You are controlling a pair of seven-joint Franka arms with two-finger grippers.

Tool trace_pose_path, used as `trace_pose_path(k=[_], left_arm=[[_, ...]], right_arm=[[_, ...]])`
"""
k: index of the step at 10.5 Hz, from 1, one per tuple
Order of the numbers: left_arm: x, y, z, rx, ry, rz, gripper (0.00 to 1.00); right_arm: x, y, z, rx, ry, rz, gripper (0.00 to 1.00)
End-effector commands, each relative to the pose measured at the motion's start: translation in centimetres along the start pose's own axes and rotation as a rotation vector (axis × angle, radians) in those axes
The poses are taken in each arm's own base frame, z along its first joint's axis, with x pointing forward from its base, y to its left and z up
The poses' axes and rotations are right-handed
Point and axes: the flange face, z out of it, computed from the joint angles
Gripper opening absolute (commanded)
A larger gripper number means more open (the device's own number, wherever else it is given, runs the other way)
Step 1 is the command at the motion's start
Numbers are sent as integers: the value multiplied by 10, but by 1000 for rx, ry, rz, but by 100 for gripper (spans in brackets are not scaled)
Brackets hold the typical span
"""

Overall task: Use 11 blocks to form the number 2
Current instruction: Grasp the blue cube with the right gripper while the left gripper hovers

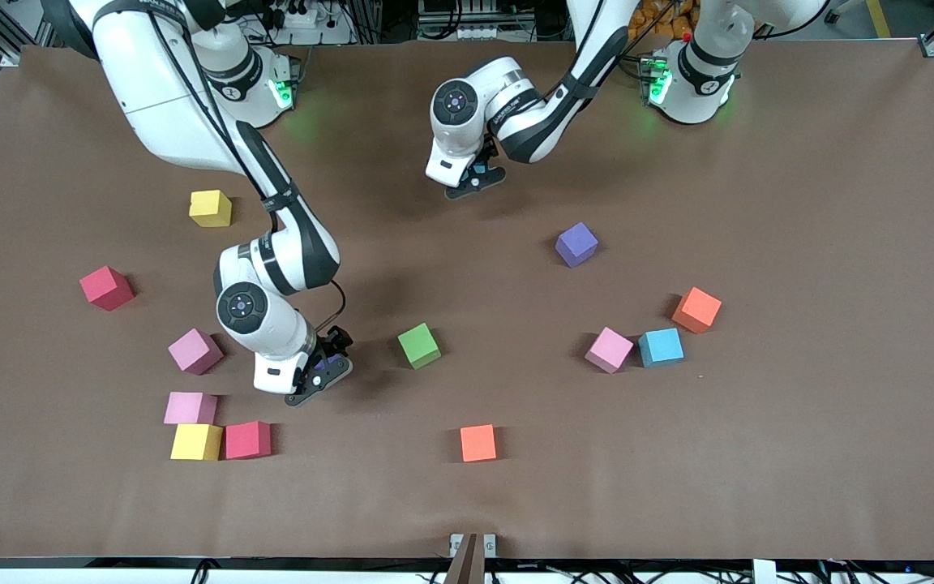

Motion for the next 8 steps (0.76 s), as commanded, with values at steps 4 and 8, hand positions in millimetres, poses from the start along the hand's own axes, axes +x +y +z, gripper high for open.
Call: trace_pose_path(k=[4, 8], left_arm=[[2, -9, -12, 24, -11, -2, 100], [-5, -11, 5, 52, -18, 9, 100]], right_arm=[[-5, -2, 4, 4, 2, -13, 79], [-4, 1, 2, 5, 1, -2, 59]])
